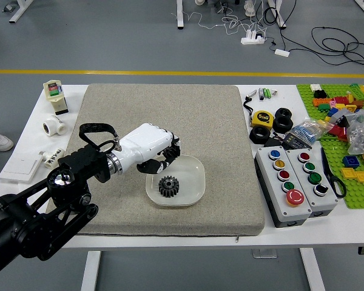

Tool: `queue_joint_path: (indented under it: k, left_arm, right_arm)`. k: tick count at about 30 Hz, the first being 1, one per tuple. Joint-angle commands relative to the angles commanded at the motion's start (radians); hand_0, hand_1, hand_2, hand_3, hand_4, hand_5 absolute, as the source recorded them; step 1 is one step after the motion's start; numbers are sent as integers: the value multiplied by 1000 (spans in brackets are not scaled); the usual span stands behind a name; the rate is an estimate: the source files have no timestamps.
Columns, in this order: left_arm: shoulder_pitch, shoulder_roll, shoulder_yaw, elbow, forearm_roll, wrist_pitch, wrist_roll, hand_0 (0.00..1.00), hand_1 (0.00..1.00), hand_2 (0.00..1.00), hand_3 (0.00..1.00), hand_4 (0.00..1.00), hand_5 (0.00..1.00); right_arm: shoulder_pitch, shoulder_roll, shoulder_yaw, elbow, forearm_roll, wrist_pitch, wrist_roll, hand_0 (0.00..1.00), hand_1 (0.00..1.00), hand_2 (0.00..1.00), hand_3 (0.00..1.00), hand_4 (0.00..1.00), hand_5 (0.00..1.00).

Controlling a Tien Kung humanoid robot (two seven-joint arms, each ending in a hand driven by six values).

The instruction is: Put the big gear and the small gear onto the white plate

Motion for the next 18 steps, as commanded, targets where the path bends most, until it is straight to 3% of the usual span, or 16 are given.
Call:
queue_joint_path:
  k: [4, 5, 10, 11, 17, 18]
  left_arm:
    - [-2, -10, 34, 12, 0, 65, 5, 348, 471, 532, 570, 850, 172]
    - [-4, -16, 41, 19, 0, 76, 9, 447, 614, 757, 828, 990, 321]
    - [-9, -25, 58, 35, 0, 85, 19, 447, 614, 757, 828, 990, 321]
    - [-10, -26, 61, 38, 0, 88, 15, 591, 727, 883, 959, 998, 372]
    - [-6, -27, 55, 43, 0, 117, 15, 591, 727, 883, 959, 998, 372]
    - [-5, -27, 50, 42, 0, 123, 16, 644, 767, 925, 977, 998, 371]
  right_arm:
    - [1, 0, -1, 0, 1, 0, 0, 658, 671, 747, 556, 754, 611]
    - [2, -1, -1, 0, 1, 0, 0, 658, 671, 746, 557, 754, 610]
    - [3, -1, -2, 0, 0, 0, 0, 658, 671, 746, 557, 754, 610]
    - [3, -2, -2, 0, 1, 0, 0, 658, 671, 746, 557, 754, 611]
    - [3, -2, -4, 0, 4, -1, 1, 658, 671, 746, 557, 754, 611]
    - [3, -2, -4, 0, 4, -1, 1, 658, 671, 746, 557, 755, 611]
